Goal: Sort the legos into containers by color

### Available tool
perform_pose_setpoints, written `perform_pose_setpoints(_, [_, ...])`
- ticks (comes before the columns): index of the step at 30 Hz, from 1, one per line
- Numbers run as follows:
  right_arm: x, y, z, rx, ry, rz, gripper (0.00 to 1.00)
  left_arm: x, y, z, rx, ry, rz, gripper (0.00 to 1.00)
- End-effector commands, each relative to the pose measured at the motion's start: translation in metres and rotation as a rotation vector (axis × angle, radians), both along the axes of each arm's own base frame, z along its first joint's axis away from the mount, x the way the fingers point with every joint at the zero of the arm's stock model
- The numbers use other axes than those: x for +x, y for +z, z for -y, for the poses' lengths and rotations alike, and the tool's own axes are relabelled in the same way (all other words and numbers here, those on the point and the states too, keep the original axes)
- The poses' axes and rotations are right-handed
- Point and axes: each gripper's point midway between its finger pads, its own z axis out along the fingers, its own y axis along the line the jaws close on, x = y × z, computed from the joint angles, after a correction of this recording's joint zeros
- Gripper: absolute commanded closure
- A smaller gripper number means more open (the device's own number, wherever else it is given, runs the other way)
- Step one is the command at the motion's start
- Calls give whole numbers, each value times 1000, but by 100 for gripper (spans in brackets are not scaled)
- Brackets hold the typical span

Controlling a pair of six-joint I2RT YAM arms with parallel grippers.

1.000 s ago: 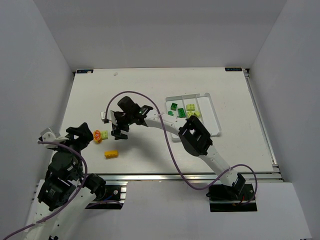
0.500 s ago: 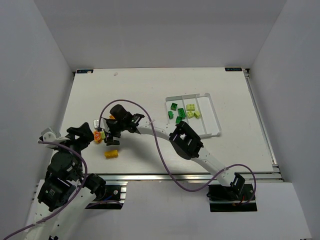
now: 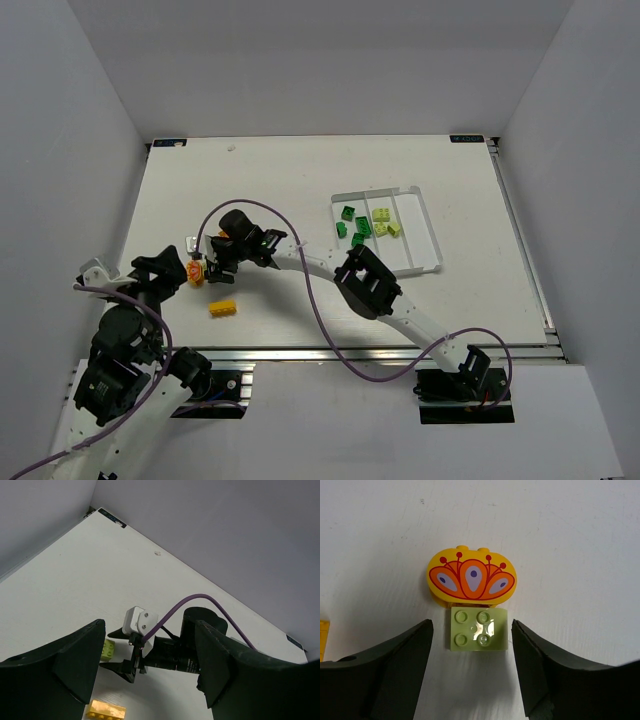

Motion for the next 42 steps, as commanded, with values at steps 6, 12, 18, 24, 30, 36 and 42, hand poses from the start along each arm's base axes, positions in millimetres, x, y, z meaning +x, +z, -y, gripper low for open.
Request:
perform_pose_setpoints(6, [-1, 15, -1, 16, 13, -2, 55, -3, -1, -3, -2, 9, 7, 18])
perform_pose_setpoints(12, [0, 10, 18, -36, 8, -19, 63, -5, -1, -5, -9, 12, 12, 18])
perform_pose_setpoints(18, [4, 4, 59, -127, 12, -60, 72, -3, -2, -1, -1, -3, 9, 18])
perform_pose_setpoints(24, [-2, -12, 107, -240, 41, -5, 72, -1, -2, 1, 7, -11, 1, 18])
perform_pose_setpoints(30, [-7, -42, 153, -356, 58, 49, 69, 0, -4, 2, 11, -15, -6, 18])
perform_pose_setpoints(36, [-8, -50, 182, -400, 45, 98, 65, 4, -4, 7, 22, -37, -12, 18])
perform_pose_setpoints(42, [-16, -51, 199, -404, 14, 94, 55, 17, -10, 32, 74, -142, -55, 18])
